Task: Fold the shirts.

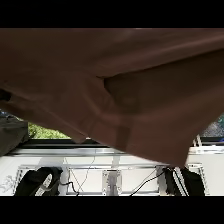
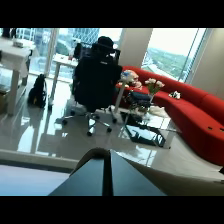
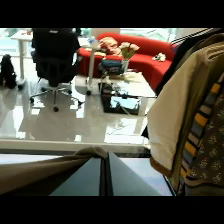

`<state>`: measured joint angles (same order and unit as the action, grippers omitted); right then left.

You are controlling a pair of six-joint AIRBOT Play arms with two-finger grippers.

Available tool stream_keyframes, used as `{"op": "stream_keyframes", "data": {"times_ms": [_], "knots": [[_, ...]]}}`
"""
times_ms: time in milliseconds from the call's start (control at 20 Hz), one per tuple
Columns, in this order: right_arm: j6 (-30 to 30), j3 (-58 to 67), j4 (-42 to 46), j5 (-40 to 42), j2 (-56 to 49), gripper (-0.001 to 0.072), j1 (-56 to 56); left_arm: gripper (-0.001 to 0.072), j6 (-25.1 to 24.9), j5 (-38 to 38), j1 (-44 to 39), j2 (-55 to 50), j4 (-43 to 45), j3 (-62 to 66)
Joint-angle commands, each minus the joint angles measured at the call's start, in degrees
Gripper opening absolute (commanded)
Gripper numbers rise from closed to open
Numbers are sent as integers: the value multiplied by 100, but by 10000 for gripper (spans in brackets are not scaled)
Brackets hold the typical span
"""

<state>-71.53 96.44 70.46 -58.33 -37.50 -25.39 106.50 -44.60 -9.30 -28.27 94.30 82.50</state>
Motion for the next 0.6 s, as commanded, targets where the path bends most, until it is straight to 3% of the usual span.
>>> {"op": "stream_keyframes", "data": {"times_ms": [0, 200, 550], "knots": [[146, 20, -33, -81, -122, 25, 7, 9, 170, -31, 2, -20, 131, 13], [125, 22, 153, 68, 210, 25, 63, 9, -66, 492, 2, 28, -459, 20], [-149, 555, 1434, -140, 944, 25, 1073, 9, -802, 433, 2, 529, -879, 710]]}}
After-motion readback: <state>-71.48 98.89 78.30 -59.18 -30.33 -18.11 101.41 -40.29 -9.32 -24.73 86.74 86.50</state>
